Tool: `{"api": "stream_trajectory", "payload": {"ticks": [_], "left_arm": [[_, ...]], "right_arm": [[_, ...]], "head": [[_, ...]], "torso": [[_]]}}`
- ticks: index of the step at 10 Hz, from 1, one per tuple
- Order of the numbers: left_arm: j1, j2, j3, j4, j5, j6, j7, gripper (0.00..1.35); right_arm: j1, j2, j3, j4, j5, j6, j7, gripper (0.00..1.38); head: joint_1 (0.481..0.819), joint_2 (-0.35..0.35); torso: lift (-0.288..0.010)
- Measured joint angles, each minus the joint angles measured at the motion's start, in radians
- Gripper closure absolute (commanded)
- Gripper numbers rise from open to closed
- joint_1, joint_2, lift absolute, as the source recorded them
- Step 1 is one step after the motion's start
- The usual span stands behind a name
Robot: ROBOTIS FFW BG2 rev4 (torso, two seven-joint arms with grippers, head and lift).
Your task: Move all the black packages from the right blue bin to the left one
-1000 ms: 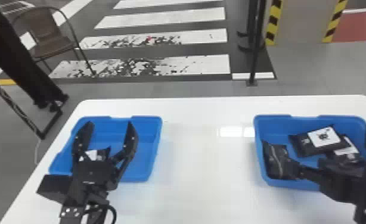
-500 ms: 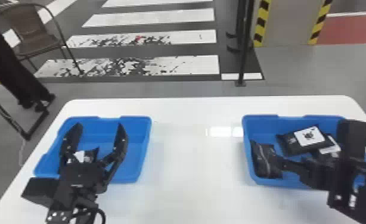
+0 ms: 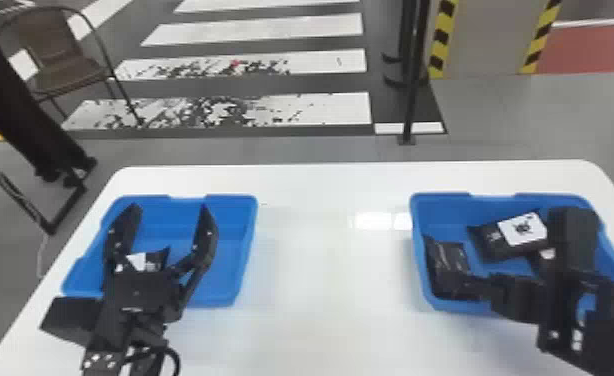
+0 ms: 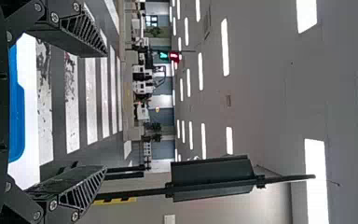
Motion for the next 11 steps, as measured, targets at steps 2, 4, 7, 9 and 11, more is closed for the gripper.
{"api": "stream_trajectory", "payload": {"ticks": [2, 4, 7, 9, 11], "left_arm": [[0.002, 0.001, -0.002, 0.001, -0.009, -0.002, 0.000, 0.20], [0.003, 0.001, -0.004, 0.001, -0.015, -0.005, 0.000, 0.20], [0.004, 0.001, -0.005, 0.004, -0.017, -0.012, 0.000, 0.20], [0.006, -0.001, -0.004, 0.009, -0.021, -0.015, 0.000, 0.20], [0.007, -0.002, -0.004, 0.013, -0.023, -0.017, 0.000, 0.20]], "right_arm": [[-0.010, 0.000, 0.005, 0.014, -0.039, 0.023, -0.013, 0.28], [-0.045, -0.001, 0.002, 0.039, -0.070, 0.098, -0.026, 0.62], [-0.053, -0.004, -0.001, 0.030, -0.098, 0.150, -0.053, 1.11], [-0.019, -0.004, -0.002, -0.034, -0.108, 0.092, -0.063, 1.12], [0.017, -0.005, -0.002, -0.080, -0.109, 0.005, -0.062, 1.12]], "head": [[0.695, 0.158], [0.695, 0.164], [0.695, 0.167], [0.695, 0.170], [0.695, 0.169]], "torso": [[-0.154], [-0.154], [-0.154], [-0.154], [-0.154]]}}
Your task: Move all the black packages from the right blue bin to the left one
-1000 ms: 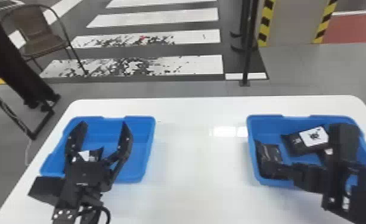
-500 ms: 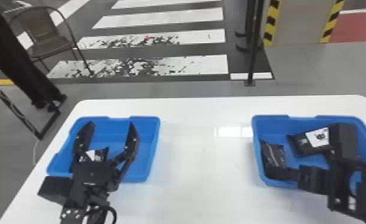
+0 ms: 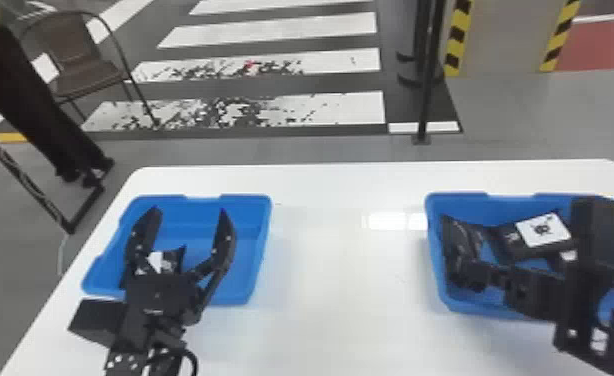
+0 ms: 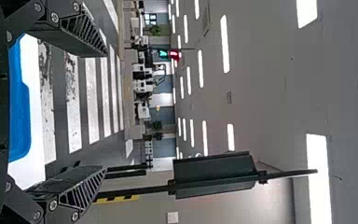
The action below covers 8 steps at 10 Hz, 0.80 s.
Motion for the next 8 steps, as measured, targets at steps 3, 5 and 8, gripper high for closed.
{"api": "stream_trajectory", "payload": {"ticks": [3, 5, 8], "left_arm": [[-0.002, 0.002, -0.022, 0.001, 0.034, -0.012, 0.008, 0.20], [-0.004, 0.022, -0.121, -0.032, 0.232, 0.012, 0.009, 0.20], [-0.035, 0.068, -0.279, -0.140, 0.473, 0.105, -0.034, 0.20]], "right_arm": [[-0.009, -0.011, -0.015, 0.090, 0.000, -0.227, 0.263, 1.12], [-0.049, -0.034, 0.039, 0.139, -0.013, -0.392, 0.457, 1.12], [-0.071, -0.085, 0.271, 0.113, -0.137, -0.485, 0.485, 1.12]], "head": [[0.695, 0.166], [0.695, 0.161], [0.695, 0.203]], "torso": [[-0.154], [-0.154], [-0.154]]}}
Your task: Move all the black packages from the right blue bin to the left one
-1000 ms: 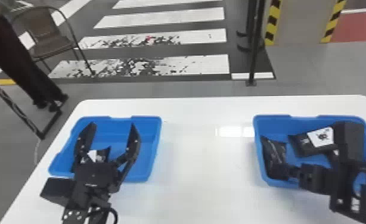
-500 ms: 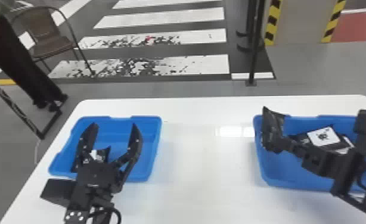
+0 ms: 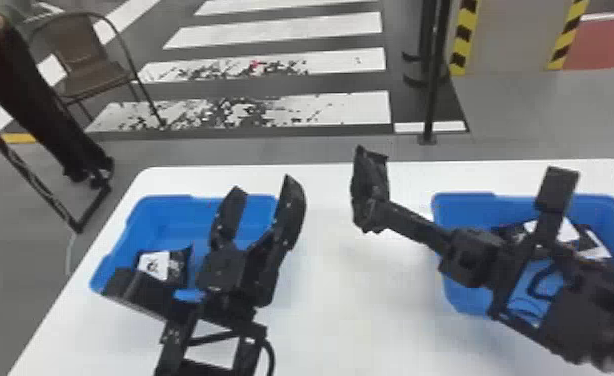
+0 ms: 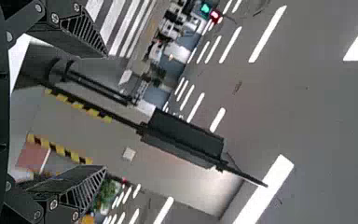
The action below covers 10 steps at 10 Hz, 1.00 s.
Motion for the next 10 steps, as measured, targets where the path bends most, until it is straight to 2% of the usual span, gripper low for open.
{"api": "stream_trajectory", "payload": {"ticks": [2, 5, 7, 8, 9, 10], "left_arm": [[-0.016, 0.014, -0.047, -0.023, 0.016, 0.032, -0.007, 0.23], [-0.010, 0.018, -0.040, -0.024, -0.031, 0.090, -0.014, 0.27], [-0.009, 0.016, -0.026, -0.024, -0.055, 0.127, -0.016, 0.74], [-0.009, 0.016, -0.019, -0.025, -0.056, 0.160, -0.019, 1.09], [-0.008, 0.014, -0.010, -0.029, -0.057, 0.183, -0.020, 1.20], [-0.005, 0.012, 0.001, -0.035, -0.053, 0.198, -0.023, 1.21]], "right_arm": [[-0.026, -0.018, 0.107, 0.016, -0.048, -0.025, 0.001, 1.12], [-0.053, -0.031, 0.177, 0.010, -0.082, -0.030, 0.001, 1.12], [-0.064, -0.036, 0.214, 0.005, -0.110, -0.030, 0.001, 1.12], [-0.067, -0.038, 0.221, 0.008, -0.115, -0.030, 0.001, 1.12], [-0.068, -0.039, 0.223, 0.009, -0.118, -0.030, 0.001, 1.12], [-0.069, -0.040, 0.224, 0.009, -0.119, -0.033, 0.001, 1.12]], "head": [[0.695, 0.230], [0.695, 0.254], [0.695, 0.280], [0.695, 0.283], [0.695, 0.284], [0.695, 0.288]], "torso": [[-0.154], [-0.154], [-0.154], [-0.154], [-0.154], [-0.154]]}}
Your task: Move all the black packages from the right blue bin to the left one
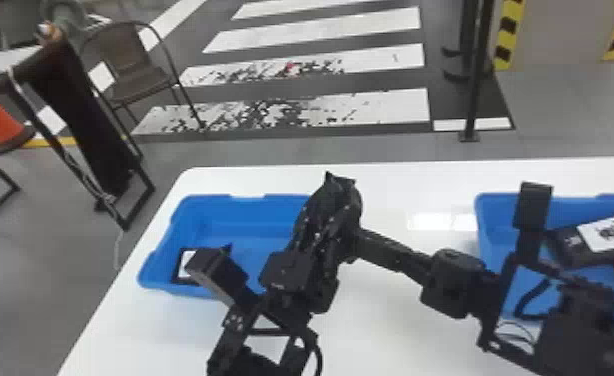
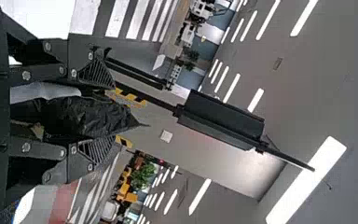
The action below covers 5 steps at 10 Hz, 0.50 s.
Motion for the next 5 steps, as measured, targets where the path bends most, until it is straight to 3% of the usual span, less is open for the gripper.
{"api": "stream_trajectory", "payload": {"ticks": [1, 2, 4, 5], "left_arm": [[0.002, -0.002, 0.009, -0.004, 0.013, 0.025, -0.007, 1.21], [0.003, -0.002, 0.016, -0.006, 0.029, 0.048, -0.015, 1.21], [0.000, -0.008, 0.039, -0.006, 0.034, 0.044, -0.016, 1.21], [-0.014, -0.013, 0.079, 0.006, 0.012, 0.040, -0.009, 1.21]], "right_arm": [[-0.003, 0.000, 0.000, 0.008, -0.001, -0.009, 0.000, 1.12], [-0.010, 0.003, 0.000, 0.025, -0.002, -0.022, 0.000, 1.00], [-0.033, 0.014, 0.000, 0.078, 0.000, -0.048, 0.011, 0.18], [-0.035, 0.016, -0.008, 0.105, 0.003, -0.067, 0.028, 0.04]], "head": [[0.695, 0.287], [0.695, 0.281], [0.695, 0.281], [0.695, 0.287]], "torso": [[-0.154], [-0.154], [-0.154], [-0.154]]}}
